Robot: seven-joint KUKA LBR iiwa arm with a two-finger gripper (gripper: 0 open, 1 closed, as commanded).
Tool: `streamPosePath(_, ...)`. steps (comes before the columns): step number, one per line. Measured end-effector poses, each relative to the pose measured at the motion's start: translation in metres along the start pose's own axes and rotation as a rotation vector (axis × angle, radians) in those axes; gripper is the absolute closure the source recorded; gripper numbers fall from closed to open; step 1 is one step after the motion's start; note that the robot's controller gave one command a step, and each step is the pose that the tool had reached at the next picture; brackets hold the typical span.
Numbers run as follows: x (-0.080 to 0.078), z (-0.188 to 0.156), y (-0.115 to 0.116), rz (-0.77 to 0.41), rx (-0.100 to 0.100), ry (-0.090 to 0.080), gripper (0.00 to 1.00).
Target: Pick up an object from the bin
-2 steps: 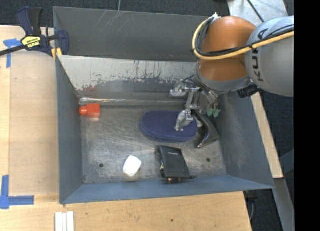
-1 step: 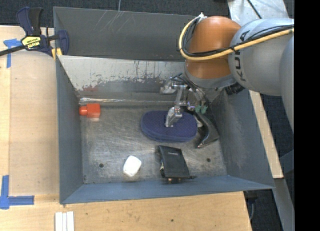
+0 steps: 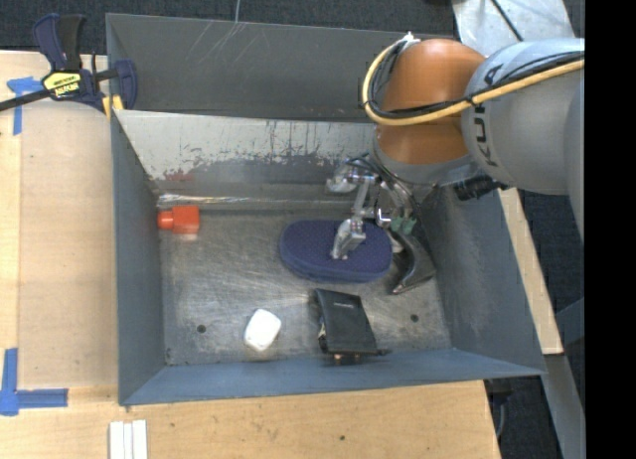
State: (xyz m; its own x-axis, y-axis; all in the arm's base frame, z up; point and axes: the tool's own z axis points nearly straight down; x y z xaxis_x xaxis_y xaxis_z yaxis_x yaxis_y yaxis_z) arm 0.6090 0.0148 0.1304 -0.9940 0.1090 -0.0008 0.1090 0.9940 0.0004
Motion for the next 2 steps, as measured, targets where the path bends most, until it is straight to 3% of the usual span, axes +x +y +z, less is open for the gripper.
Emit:
streamPosePath(1,-0.0066,0.0423,0.0071,0.026,0.002,-0.011,0.00)
streamPosePath(2,-0.0028,0.0501,0.0069,0.060,0.003,-0.012,0.00)
